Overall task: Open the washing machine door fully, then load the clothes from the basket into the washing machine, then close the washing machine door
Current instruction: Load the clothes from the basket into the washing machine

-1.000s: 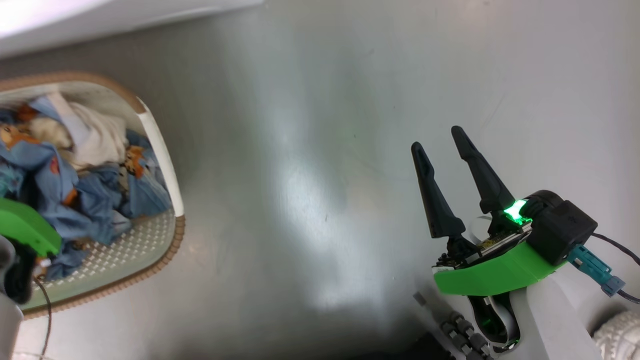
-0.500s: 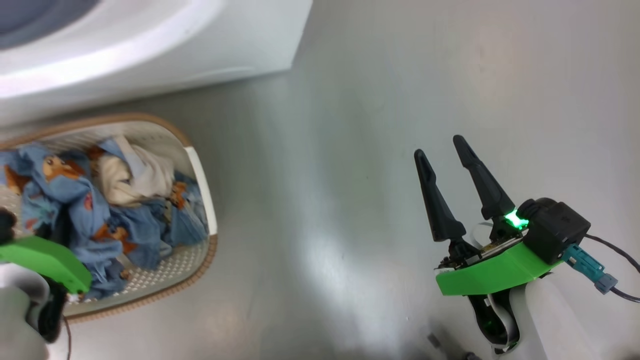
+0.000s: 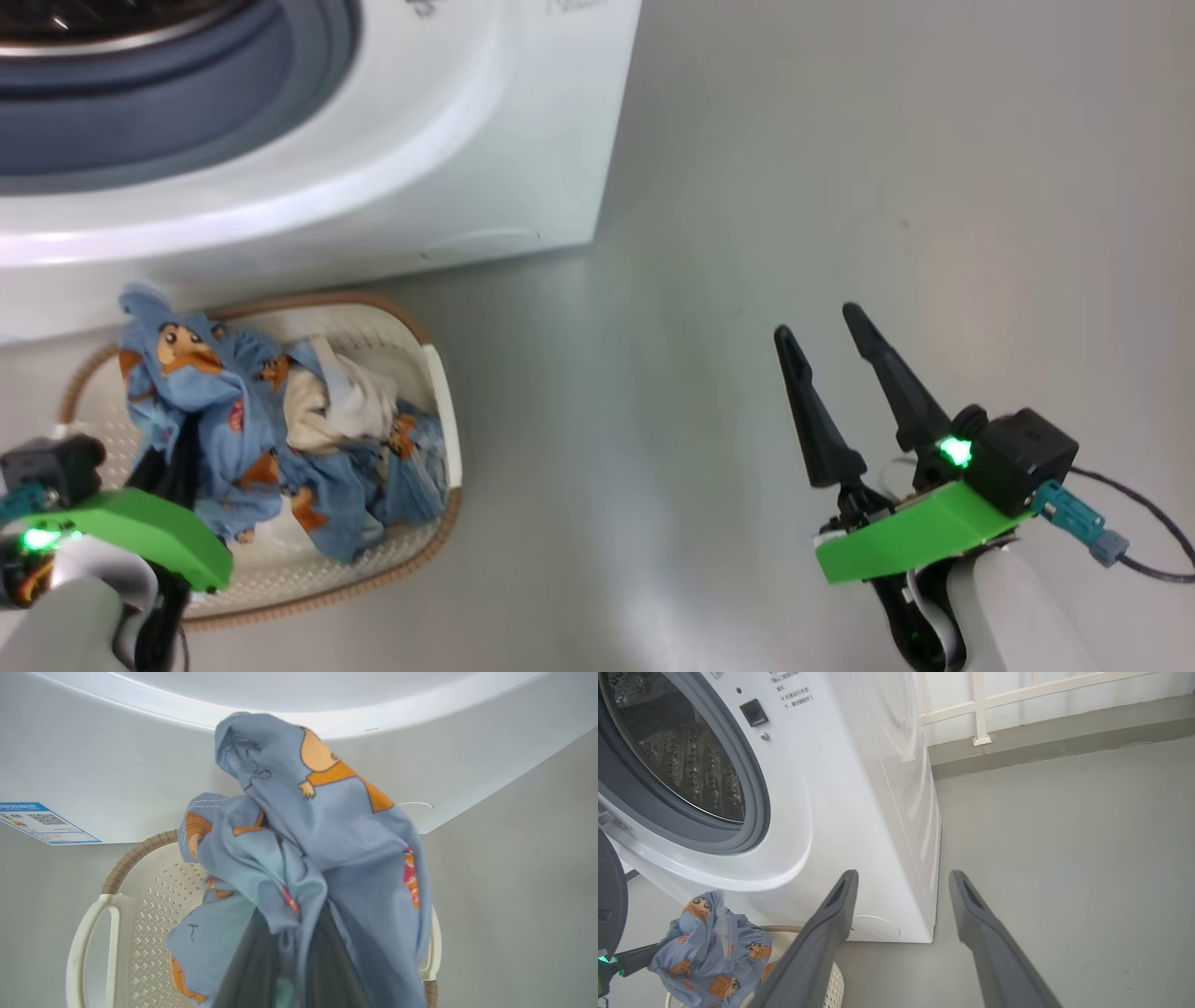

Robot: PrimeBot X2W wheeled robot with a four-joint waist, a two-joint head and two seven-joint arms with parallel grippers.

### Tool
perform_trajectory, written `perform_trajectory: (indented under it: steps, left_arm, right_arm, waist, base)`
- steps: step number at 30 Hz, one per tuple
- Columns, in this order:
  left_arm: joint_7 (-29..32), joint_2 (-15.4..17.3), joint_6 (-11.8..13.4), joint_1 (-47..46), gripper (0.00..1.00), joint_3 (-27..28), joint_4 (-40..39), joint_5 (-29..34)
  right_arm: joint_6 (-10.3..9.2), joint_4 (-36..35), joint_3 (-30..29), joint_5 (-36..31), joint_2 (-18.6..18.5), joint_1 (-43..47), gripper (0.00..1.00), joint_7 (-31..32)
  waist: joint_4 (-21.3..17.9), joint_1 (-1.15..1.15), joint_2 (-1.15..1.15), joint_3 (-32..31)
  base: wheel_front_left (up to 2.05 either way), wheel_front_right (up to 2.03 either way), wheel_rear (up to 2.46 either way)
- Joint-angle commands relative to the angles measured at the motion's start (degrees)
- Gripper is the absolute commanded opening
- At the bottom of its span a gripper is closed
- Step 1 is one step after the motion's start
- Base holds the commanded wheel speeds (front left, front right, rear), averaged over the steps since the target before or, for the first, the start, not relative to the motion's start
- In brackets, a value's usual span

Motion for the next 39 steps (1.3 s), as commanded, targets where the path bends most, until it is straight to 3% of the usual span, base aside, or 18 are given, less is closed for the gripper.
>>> perform_trajectory:
  steps: [1, 11, 20, 39]
  left_arm:
    - [-0.70, 1.85, 0.71, 2.47, 0.00, 3.91, -2.61, 1.88]
    - [-0.71, -1.74, 2.42, 12.10, 0.00, 14.30, -14.30, 10.54]
    - [-0.71, -4.62, 2.92, 17.77, 0.00, 19.48, -21.86, 16.79]
    - [-0.71, -12.64, 1.74, 34.62, 0.00, 32.45, -41.60, 30.76]
  right_arm:
    - [0.09, -0.59, 1.06, -0.51, 0.15, 1.96, 1.00, -0.42]
    - [0.09, 1.22, 0.55, -0.70, 0.15, 4.13, 1.00, -0.42]
    - [0.09, 2.53, 0.23, -0.70, 0.15, 5.33, 1.00, -0.42]
    - [0.09, 4.11, -1.43, -4.17, 0.15, 11.08, 1.00, -0.42]
  waist:
    - [1.74, 0.00, 0.00, -4.79]
    - [2.55, 0.00, 0.00, -12.05]
    - [3.03, 0.00, 0.00, -17.33]
    - [2.43, 0.00, 0.00, -29.13]
  base:
    - [0.00, 0.00, 0.00]
    - [0.00, 0.00, 0.00]
    - [0.00, 0.00, 0.00]
    - [0.00, 0.00, 0.00]
